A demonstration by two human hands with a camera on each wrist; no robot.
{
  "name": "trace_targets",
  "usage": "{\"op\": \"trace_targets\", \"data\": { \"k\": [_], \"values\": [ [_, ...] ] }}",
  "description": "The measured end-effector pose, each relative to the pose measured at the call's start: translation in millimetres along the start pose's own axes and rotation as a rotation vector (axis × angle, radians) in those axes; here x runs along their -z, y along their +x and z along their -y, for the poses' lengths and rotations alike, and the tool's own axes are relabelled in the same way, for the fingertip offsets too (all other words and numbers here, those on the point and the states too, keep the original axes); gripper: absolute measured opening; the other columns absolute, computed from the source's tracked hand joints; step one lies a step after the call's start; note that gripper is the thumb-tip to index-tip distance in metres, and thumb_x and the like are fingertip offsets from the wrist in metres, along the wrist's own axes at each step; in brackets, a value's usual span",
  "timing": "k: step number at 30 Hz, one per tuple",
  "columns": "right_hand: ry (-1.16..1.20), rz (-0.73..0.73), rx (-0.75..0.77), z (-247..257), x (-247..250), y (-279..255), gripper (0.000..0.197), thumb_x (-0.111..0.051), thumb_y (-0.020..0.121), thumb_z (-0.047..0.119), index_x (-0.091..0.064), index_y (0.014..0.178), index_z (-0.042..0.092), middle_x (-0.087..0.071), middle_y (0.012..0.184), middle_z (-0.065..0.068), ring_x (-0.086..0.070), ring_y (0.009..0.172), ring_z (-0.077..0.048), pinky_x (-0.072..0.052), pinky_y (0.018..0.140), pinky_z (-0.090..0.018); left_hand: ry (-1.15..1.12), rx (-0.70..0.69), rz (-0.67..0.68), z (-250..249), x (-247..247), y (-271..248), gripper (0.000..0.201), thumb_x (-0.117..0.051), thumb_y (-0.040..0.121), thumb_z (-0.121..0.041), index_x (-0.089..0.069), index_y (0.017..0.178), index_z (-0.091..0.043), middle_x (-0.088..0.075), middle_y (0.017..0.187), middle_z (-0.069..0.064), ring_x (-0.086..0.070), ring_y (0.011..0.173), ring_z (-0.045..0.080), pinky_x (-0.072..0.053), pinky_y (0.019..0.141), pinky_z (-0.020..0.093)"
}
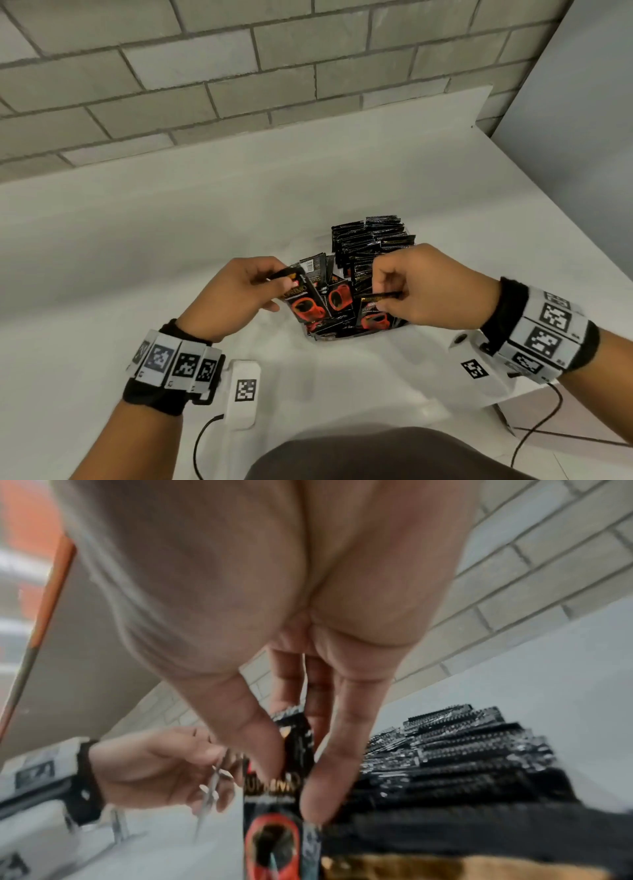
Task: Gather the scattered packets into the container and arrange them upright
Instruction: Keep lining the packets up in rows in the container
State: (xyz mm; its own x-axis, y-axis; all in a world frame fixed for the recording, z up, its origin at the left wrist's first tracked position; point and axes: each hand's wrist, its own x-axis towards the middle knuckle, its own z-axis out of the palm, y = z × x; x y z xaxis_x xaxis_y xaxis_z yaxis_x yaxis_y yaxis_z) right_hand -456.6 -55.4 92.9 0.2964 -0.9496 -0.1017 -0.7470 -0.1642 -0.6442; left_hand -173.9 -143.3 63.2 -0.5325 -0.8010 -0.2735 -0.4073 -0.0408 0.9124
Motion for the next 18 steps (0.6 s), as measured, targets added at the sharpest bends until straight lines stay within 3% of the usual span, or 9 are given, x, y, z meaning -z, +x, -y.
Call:
{"op": "trace_targets", "data": {
  "k": [4, 8, 12, 15, 18],
  "values": [
    [-0.119, -0.132, 0.053, -6, -2, -3, 0.023, -0.075, 0.078, 0.01, -0.057, 0.075, 0.024, -0.058, 0.073, 0.014, -0.057, 0.072, -0.009, -0.045, 0.062, -0.018, -0.074, 0.033, -0.047, 9, 5, -7, 0.011, -0.064, 0.099, -0.01, -0.075, 0.098, -0.008, -0.078, 0.094, 0.013, -0.075, 0.091, 0.028, -0.06, 0.078, 0.037],
    [-0.133, -0.133, 0.088, -5, -2, -9, 0.023, -0.074, 0.077, 0.007, -0.057, 0.074, 0.022, -0.058, 0.073, 0.014, -0.057, 0.071, -0.01, -0.046, 0.062, -0.022, -0.097, 0.045, -0.029, 14, -1, -9, 0.012, -0.063, 0.1, -0.009, -0.074, 0.1, -0.007, -0.077, 0.096, 0.014, -0.074, 0.095, 0.034, -0.059, 0.079, 0.038],
    [-0.094, -0.16, 0.057, -10, -3, -11, 0.025, -0.075, 0.078, 0.006, -0.057, 0.073, 0.021, -0.059, 0.072, 0.013, -0.058, 0.07, -0.011, -0.048, 0.062, -0.025, -0.095, 0.041, -0.011, 13, -5, -7, 0.012, -0.063, 0.1, -0.01, -0.074, 0.1, -0.008, -0.078, 0.095, 0.013, -0.075, 0.092, 0.031, -0.059, 0.079, 0.038],
    [-0.138, -0.117, 0.059, -14, -8, -11, 0.023, -0.077, 0.08, 0.008, -0.059, 0.075, 0.023, -0.059, 0.074, 0.015, -0.058, 0.07, -0.007, -0.048, 0.063, -0.021, -0.095, 0.039, -0.006, 12, -7, -6, 0.012, -0.063, 0.1, -0.01, -0.074, 0.101, -0.007, -0.077, 0.093, 0.012, -0.074, 0.087, 0.024, -0.059, 0.08, 0.039],
    [-0.268, -0.073, 0.062, -21, -12, -8, 0.023, -0.076, 0.08, 0.011, -0.059, 0.077, 0.025, -0.053, 0.075, 0.017, -0.051, 0.067, -0.003, -0.039, 0.062, -0.016, -0.088, 0.039, 0.008, 9, -8, -5, 0.012, -0.063, 0.1, -0.011, -0.074, 0.102, -0.007, -0.077, 0.094, 0.013, -0.074, 0.087, 0.024, -0.059, 0.079, 0.038]
  ]
}}
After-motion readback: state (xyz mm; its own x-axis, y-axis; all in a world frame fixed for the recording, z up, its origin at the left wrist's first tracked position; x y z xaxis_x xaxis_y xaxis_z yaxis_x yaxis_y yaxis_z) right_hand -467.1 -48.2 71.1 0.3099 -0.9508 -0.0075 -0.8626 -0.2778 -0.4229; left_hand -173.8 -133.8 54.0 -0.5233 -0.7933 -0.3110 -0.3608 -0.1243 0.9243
